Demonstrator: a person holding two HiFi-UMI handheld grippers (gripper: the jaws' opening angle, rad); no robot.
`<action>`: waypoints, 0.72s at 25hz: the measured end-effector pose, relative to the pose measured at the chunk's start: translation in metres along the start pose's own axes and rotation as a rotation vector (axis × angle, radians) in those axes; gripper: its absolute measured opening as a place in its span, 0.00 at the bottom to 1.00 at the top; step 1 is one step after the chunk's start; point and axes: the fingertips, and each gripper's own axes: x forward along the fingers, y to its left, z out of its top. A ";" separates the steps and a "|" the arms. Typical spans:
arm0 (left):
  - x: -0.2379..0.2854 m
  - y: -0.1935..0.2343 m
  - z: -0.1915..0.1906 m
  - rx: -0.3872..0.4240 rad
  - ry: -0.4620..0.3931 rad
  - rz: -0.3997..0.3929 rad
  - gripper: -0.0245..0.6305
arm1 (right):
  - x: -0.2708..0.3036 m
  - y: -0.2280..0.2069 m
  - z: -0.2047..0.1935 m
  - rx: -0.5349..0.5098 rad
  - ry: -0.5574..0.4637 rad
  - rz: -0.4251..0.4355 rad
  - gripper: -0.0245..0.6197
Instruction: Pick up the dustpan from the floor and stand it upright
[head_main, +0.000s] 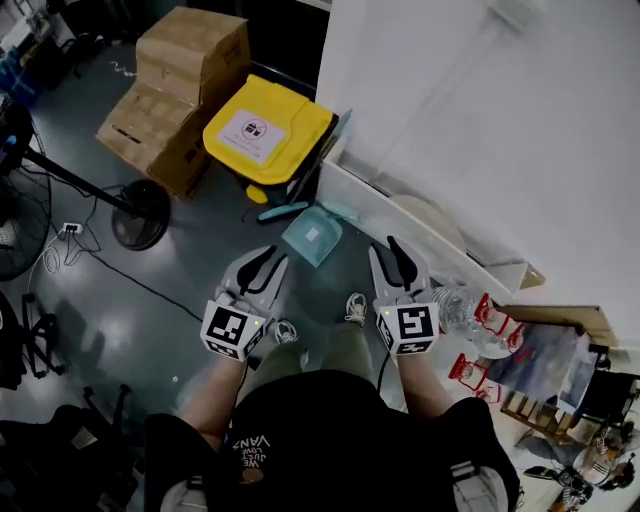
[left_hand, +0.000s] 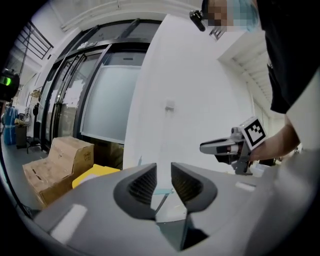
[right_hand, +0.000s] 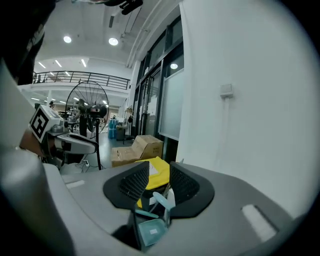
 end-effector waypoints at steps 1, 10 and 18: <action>-0.003 -0.003 0.006 0.006 -0.007 -0.007 0.26 | -0.008 0.001 0.005 0.008 -0.011 -0.004 0.23; -0.033 -0.022 0.045 0.048 -0.057 -0.052 0.24 | -0.055 0.009 0.033 0.048 -0.076 -0.046 0.06; -0.064 -0.036 0.072 0.088 -0.124 -0.075 0.19 | -0.074 0.031 0.046 0.066 -0.106 -0.023 0.04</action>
